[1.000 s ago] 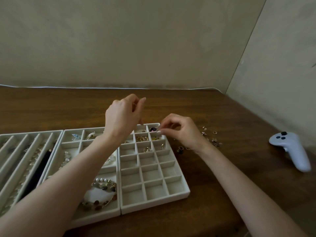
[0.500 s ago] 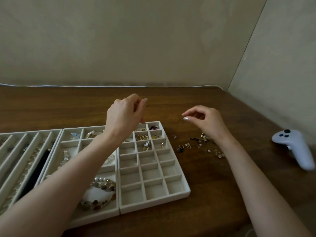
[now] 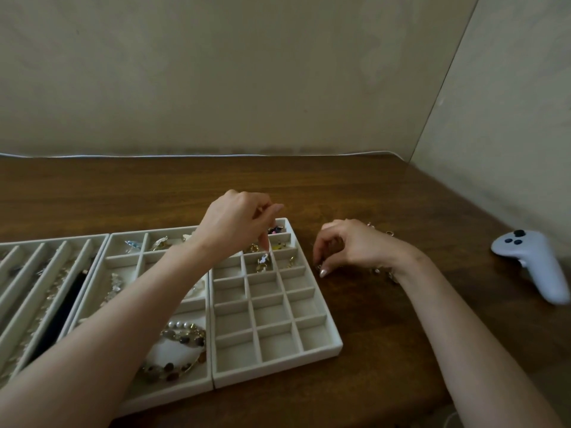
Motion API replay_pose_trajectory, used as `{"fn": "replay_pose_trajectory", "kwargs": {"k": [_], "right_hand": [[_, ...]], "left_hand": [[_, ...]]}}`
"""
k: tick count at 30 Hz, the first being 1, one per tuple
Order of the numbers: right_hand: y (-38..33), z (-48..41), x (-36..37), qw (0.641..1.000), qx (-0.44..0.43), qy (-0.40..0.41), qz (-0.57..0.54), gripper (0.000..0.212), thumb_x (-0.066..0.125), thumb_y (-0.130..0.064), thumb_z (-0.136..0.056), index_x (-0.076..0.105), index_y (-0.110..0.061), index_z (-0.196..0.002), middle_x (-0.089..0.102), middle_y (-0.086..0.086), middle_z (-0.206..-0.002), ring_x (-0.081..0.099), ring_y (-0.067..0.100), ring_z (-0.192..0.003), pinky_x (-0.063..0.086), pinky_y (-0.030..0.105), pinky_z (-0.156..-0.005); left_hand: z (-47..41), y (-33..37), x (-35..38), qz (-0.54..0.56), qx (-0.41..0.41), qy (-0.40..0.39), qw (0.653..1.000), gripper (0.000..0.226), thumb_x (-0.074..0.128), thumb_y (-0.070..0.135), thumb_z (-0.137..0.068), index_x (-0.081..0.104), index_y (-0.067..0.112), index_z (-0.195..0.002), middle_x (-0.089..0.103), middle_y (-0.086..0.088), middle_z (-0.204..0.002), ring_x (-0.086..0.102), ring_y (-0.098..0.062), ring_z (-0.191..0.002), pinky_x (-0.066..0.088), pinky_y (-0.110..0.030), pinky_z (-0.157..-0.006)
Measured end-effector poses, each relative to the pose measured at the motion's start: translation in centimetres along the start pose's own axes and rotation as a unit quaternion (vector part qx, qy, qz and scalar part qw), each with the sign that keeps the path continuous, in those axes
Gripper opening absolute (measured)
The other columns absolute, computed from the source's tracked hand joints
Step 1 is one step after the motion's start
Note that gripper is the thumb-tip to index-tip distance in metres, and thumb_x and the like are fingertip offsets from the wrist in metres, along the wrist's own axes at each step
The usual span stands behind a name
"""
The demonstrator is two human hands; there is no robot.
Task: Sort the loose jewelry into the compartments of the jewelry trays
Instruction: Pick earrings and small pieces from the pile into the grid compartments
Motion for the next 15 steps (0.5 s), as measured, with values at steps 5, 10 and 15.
{"fn": "replay_pose_trajectory", "kwargs": {"k": [5,10,15], "right_hand": [[-0.1,0.6,-1.6,0.993,-0.012,0.066,-0.101,0.011,0.071,-0.020,-0.080,0.066,-0.025,-0.089,0.062,-0.010,-0.095,0.059,0.004,-0.088,0.045,0.022,-0.076],[0.0,1.2,-3.7,0.951,-0.051,0.169,-0.254,0.010,0.067,-0.014,-0.082,0.067,-0.017,-0.091,0.068,-0.004,-0.088,0.064,0.007,-0.083,0.050,0.021,-0.075],[-0.1,0.6,-3.2,0.935,-0.062,0.161,-0.309,0.013,0.064,-0.007,-0.083,0.066,-0.015,-0.094,0.069,-0.007,-0.089,0.065,0.006,-0.089,0.050,0.019,-0.076]], "left_hand": [[0.0,-0.3,-0.6,-0.012,-0.003,0.042,0.999,0.034,0.043,0.035,-0.095,0.063,0.015,-0.078,0.064,0.009,-0.054,0.056,0.006,-0.046,0.041,-0.015,-0.048],[0.1,-0.8,-1.8,0.004,-0.027,0.103,0.994,0.033,0.044,0.034,-0.096,0.062,0.014,-0.077,0.065,0.008,-0.056,0.054,0.006,-0.044,0.040,-0.017,-0.047],[0.2,-1.1,-2.1,0.030,-0.056,0.110,0.992,0.033,0.045,0.033,-0.096,0.063,0.014,-0.076,0.065,0.008,-0.056,0.055,0.004,-0.045,0.049,-0.023,-0.051]]}}
Point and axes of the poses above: each hand's wrist, its own z-axis away from the middle knuckle, its own x-axis out of the palm, y = z × x, the point moved 8 cm from there along -z, towards the middle knuckle
